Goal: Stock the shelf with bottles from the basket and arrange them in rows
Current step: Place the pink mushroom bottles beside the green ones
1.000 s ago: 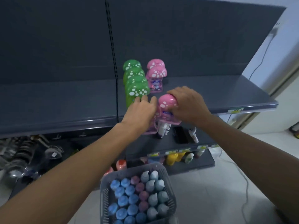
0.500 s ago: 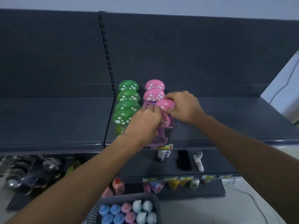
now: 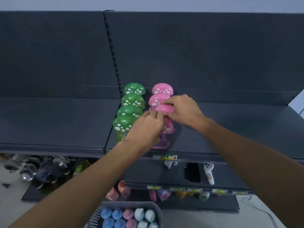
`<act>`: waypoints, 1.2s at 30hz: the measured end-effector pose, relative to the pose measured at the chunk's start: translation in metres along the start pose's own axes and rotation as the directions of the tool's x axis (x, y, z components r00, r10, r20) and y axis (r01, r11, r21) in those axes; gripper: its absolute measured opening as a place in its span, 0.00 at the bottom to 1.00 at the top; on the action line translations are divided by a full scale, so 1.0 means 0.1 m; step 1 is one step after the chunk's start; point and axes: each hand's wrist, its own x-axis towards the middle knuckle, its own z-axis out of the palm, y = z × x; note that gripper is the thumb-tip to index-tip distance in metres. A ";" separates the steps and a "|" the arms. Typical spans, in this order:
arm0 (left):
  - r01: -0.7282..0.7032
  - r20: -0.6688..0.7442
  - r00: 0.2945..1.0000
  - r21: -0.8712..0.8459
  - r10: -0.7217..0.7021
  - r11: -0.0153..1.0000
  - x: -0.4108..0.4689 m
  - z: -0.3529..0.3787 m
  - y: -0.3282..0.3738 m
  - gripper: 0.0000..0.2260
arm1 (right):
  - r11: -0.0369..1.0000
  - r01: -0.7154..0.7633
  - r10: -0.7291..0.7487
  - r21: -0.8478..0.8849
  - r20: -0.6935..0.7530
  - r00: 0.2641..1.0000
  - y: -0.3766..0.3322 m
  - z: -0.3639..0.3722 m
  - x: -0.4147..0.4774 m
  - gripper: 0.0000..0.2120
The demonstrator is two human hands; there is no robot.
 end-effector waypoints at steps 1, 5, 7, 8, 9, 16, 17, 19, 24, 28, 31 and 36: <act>-0.005 -0.003 1.000 -0.013 0.005 1.000 0.00 0.01 0.00 0.21 | 1.000 0.014 -0.014 -0.006 0.013 1.000 0.00 0.01 0.01 0.21; 0.000 -0.060 0.998 -0.082 -0.005 0.997 0.00 0.04 -0.05 0.24 | 0.997 0.082 -0.080 -0.010 0.135 0.988 0.06 -0.05 0.06 0.23; -0.017 -0.101 0.995 -0.069 0.010 0.997 -0.01 0.05 -0.06 0.23 | 0.996 0.094 -0.092 -0.002 0.180 0.979 0.09 -0.11 0.08 0.25; -0.027 -0.114 0.993 -0.060 0.020 0.998 -0.01 0.06 -0.06 0.23 | 0.996 0.092 -0.090 0.000 0.188 0.978 0.10 -0.12 0.09 0.26; -0.032 -0.125 0.992 -0.058 0.025 0.998 -0.01 0.07 -0.06 0.23 | 0.996 0.086 -0.084 -0.002 0.187 0.979 0.10 -0.12 0.09 0.26; -0.038 -0.144 0.989 -0.108 0.022 0.993 0.01 0.08 -0.01 0.25 | 0.997 0.062 -0.056 -0.042 0.139 0.989 0.04 -0.06 0.18 0.12; -0.040 -0.146 0.989 -0.111 0.024 0.993 0.01 0.08 -0.01 0.25 | 0.997 0.064 -0.057 -0.046 0.137 0.989 0.03 -0.06 0.19 0.11; -0.039 -0.150 0.988 -0.115 0.022 0.993 0.01 0.08 0.00 0.24 | 0.997 0.067 -0.061 -0.042 0.124 0.990 0.03 -0.04 0.19 0.10; -0.039 -0.146 0.989 -0.121 0.021 0.992 0.01 0.09 0.01 0.22 | 0.997 0.070 -0.068 -0.017 0.122 0.990 0.04 -0.02 0.19 0.13; -0.012 -0.143 0.990 -0.196 -0.017 0.980 0.03 0.07 0.01 0.21 | 0.997 0.067 -0.060 -0.049 0.137 0.989 0.01 -0.09 0.18 0.19; 0.007 -0.118 0.992 -0.229 -0.035 0.973 0.05 0.04 -0.02 0.21 | 0.998 0.034 -0.028 -0.053 0.108 0.994 -0.03 -0.18 0.13 0.24; 0.024 -0.101 0.993 -0.272 -0.053 0.962 -0.03 -0.06 -0.13 0.20 | 0.996 -0.013 0.016 -0.086 0.037 0.999 -0.16 -0.32 -0.08 0.20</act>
